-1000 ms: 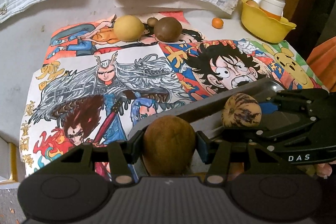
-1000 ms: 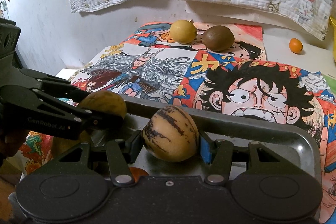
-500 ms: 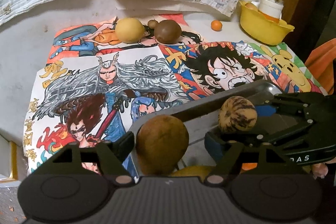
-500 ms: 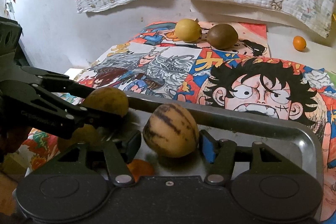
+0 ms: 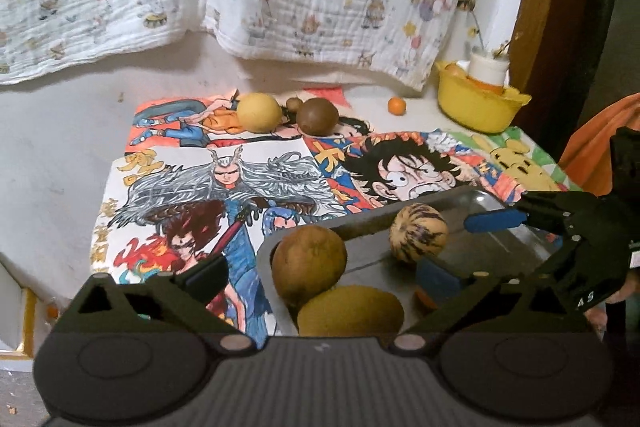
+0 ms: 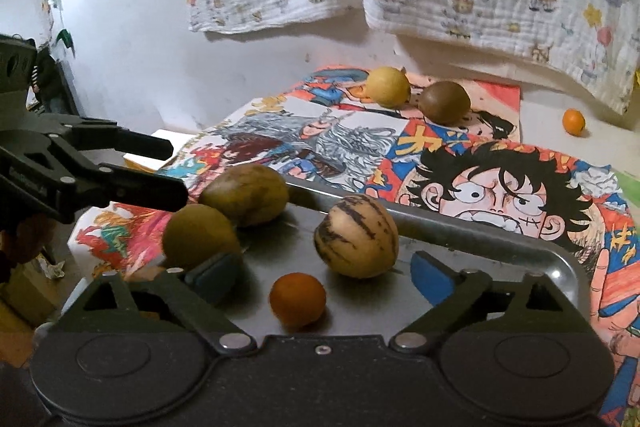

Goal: Organize fruits
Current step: 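Open right gripper to drop the striped fruit while left gripper releases the brown fruit, then move left tool to the yellow round fruit while right tool approaches the brown kiwi-like fruit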

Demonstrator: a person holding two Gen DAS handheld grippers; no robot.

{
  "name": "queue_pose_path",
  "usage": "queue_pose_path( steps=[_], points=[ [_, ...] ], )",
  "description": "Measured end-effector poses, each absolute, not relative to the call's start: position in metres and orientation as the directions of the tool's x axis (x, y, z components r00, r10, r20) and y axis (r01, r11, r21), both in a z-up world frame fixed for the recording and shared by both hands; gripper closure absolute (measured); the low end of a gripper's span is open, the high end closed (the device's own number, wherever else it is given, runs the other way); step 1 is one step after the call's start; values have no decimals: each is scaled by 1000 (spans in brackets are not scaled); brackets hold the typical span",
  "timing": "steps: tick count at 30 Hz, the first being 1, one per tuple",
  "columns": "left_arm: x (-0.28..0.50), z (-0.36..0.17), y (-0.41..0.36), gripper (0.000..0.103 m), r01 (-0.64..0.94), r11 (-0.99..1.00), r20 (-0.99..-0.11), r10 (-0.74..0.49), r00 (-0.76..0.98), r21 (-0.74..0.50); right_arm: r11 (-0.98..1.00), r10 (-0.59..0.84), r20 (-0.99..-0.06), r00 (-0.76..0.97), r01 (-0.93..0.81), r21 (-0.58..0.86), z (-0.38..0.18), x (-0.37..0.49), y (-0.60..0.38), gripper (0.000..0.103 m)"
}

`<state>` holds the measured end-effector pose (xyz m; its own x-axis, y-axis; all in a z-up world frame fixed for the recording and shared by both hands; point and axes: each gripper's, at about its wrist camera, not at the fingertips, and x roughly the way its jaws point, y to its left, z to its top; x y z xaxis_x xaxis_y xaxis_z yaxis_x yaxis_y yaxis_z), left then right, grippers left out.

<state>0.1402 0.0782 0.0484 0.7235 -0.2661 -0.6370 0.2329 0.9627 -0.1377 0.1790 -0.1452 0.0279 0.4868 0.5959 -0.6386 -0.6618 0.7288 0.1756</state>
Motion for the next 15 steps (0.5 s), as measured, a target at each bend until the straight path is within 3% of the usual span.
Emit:
queue_pose_path(
  steps=[15],
  points=[
    [71, 39, 70, 1, 305, 951, -649, -266, 713, -54, 686, 577, -644, 502, -726, 47, 44, 125, -155, 1]
  ],
)
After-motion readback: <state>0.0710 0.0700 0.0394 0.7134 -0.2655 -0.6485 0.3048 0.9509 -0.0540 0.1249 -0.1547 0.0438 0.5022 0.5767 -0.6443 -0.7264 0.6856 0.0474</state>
